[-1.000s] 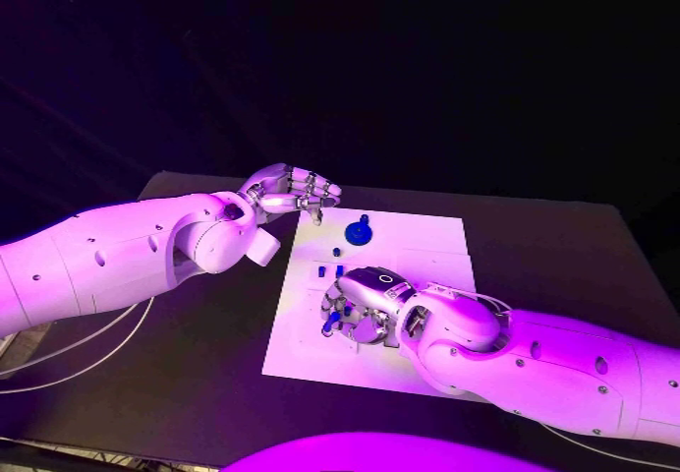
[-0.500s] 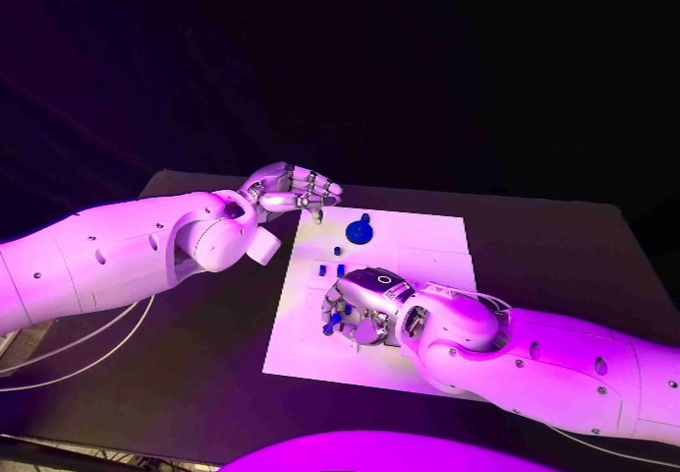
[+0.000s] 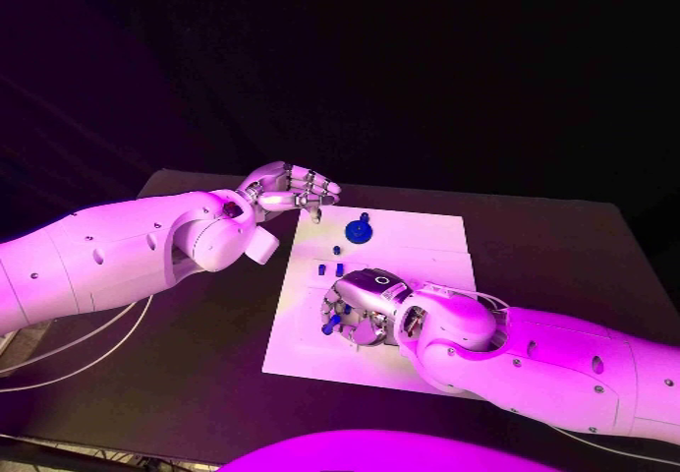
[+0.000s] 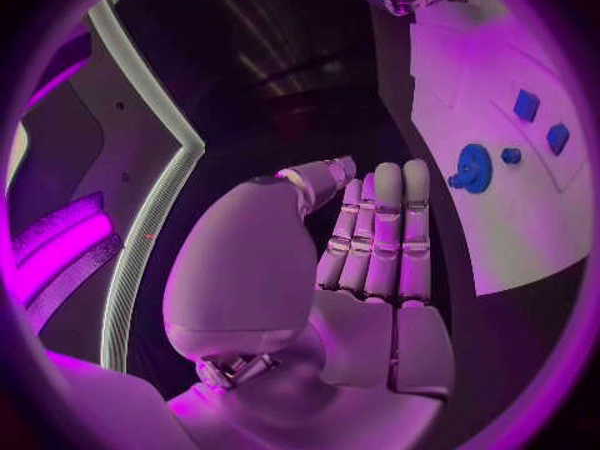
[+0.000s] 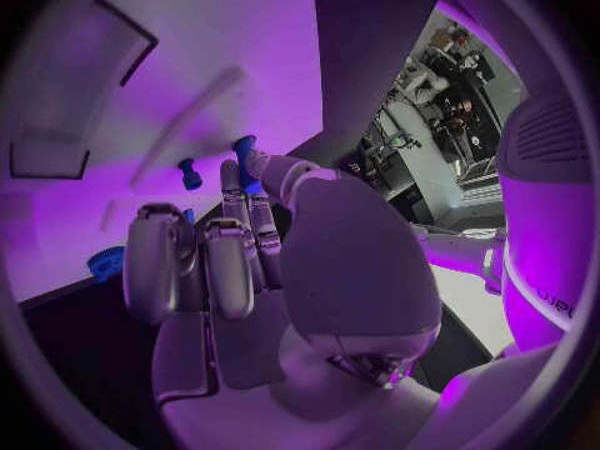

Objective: Assemble the parts on the task board

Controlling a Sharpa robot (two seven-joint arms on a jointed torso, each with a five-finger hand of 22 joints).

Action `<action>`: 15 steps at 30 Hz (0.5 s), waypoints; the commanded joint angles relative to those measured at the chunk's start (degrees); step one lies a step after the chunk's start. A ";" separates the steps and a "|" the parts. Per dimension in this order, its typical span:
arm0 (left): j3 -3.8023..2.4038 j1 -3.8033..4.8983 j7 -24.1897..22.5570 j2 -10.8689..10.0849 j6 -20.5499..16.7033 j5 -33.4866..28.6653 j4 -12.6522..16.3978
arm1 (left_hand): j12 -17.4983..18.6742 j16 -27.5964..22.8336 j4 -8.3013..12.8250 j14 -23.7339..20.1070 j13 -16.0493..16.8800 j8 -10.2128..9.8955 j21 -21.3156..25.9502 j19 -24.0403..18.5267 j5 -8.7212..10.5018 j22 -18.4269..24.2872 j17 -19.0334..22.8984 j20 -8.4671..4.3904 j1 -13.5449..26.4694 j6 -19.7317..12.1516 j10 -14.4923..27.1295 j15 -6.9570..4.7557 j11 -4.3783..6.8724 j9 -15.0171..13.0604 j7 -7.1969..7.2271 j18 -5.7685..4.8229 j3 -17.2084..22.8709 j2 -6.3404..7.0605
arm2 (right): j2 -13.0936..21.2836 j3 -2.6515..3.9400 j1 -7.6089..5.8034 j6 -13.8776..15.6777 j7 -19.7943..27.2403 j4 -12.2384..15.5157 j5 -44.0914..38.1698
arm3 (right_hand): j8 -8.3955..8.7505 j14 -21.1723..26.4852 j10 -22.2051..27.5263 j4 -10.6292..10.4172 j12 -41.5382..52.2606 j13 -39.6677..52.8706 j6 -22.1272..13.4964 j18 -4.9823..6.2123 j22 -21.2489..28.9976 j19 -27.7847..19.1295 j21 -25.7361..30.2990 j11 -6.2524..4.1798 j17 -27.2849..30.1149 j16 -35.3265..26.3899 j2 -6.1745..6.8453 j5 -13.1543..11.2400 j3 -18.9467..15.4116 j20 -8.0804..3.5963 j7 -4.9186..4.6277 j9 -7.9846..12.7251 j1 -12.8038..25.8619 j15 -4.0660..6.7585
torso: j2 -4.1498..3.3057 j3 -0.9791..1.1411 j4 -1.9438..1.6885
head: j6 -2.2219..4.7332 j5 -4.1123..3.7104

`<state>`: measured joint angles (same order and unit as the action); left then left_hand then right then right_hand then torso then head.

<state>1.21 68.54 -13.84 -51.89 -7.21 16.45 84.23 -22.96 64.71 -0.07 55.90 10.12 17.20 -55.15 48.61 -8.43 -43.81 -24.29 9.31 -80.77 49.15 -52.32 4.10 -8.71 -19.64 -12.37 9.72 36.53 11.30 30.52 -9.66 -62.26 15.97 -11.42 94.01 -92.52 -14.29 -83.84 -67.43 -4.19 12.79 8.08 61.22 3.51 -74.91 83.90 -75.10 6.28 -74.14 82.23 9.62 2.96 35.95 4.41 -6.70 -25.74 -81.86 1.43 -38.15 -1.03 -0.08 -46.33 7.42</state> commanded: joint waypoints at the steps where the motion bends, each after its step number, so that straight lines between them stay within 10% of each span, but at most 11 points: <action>1: -0.04 0.04 -0.23 0.03 0.75 -0.33 0.20 | -0.13 0.29 -0.33 -0.42 -0.05 0.14 0.33 -0.25 -0.25 0.05 0.08 0.04 0.37 -0.28 0.40 -0.07 0.15 -0.02 0.09 0.88 -0.03 0.01 | -0.20 -0.12 0.12 -1.31 -1.00 -0.12 -1.21 | -0.22 -3.03 -3.71 0.79 0.01 0.15 -0.21 -0.57 -10.08 1.53 0.69 -3.44 0.20 0.05 -0.24 0.14 0.20 -0.21 -0.42 -0.14 0.95 0.11 | 0.02 -0.02 0.03 | 0.04 0.04; 15: -0.04 0.05 -0.02 0.06 0.95 -0.33 0.23 | -0.21 0.30 -0.35 -0.45 -0.05 0.19 0.35 -0.25 -0.25 0.07 0.08 0.05 0.40 -0.32 0.45 -0.06 0.14 -0.02 0.08 0.88 -0.02 -0.01 | -1.53 -0.36 0.24 -0.94 -1.64 -0.89 -1.22 | 4.41 -2.98 -1.49 -0.60 -1.66 0.72 -6.79 -0.32 -9.75 1.13 2.25 -2.39 0.25 0.11 5.01 1.42 -3.32 0.70 -1.22 1.76 7.89 -0.82 | 0.01 0.03 0.00 | 0.06 0.05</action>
<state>1.21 68.55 -13.70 -51.89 -7.16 16.44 84.27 -22.96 64.70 -0.07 55.90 10.12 17.20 -55.15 48.62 -8.43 -43.81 -24.29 9.30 -80.78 49.15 -52.33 4.10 -8.71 -19.64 -12.37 9.72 36.53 11.30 29.08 -9.99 -62.13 15.77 -12.66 93.21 -93.01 -10.12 -84.02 -69.27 -4.82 11.46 8.80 54.73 3.51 -74.90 83.90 -73.10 3.90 -73.93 82.23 14.27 4.34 32.89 4.84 -7.89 -24.03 -73.99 0.81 -38.13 -1.03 -0.07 -46.22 7.47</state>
